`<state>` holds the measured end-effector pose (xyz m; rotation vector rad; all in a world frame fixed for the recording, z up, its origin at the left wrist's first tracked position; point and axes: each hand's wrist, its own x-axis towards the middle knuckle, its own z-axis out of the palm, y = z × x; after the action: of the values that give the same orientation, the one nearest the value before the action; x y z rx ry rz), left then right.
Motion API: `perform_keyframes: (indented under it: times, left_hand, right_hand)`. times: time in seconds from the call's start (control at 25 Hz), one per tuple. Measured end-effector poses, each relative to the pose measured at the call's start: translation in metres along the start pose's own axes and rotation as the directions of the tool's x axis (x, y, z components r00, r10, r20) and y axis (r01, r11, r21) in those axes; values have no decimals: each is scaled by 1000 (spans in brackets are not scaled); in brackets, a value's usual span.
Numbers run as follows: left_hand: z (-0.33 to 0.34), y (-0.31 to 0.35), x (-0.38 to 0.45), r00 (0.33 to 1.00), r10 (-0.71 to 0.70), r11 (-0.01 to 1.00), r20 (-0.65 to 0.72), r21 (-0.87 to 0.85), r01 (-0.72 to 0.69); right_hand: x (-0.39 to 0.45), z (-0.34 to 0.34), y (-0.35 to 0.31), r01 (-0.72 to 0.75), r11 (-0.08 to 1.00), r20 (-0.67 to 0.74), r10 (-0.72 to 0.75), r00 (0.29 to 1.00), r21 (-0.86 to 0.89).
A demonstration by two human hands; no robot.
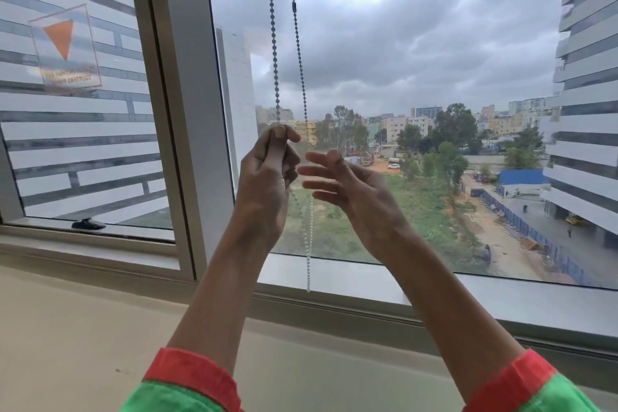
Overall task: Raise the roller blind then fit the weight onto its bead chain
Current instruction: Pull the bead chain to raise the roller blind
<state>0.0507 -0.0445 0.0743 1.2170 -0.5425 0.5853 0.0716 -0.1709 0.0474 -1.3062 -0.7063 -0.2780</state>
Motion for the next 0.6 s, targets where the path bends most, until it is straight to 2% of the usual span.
perform_keyframes:
  times: [0.16,0.28,0.44,0.52,0.6]
  left_hand:
    - [-4,-22,-26,997,-81,997,-9,-16,81]
    - [-5,-32,-33,994,-108,993,1,-46,108]
    - [2,-32,-35,992,-117,992,50,-49,119]
    - [3,-32,-34,985,-119,993,122,-7,121]
    - [-1,-32,-30,967,-140,984,211,141,112]
  right_hand:
    - [29,15,-46,116,993,-11,-116,993,31]
    - [38,28,-63,89,996,11,-89,996,12]
    - [34,35,-53,43,996,62,-48,997,74]
    - [30,33,-46,65,995,24,-67,997,78]
    - [25,26,-37,99,993,-6,-98,995,64]
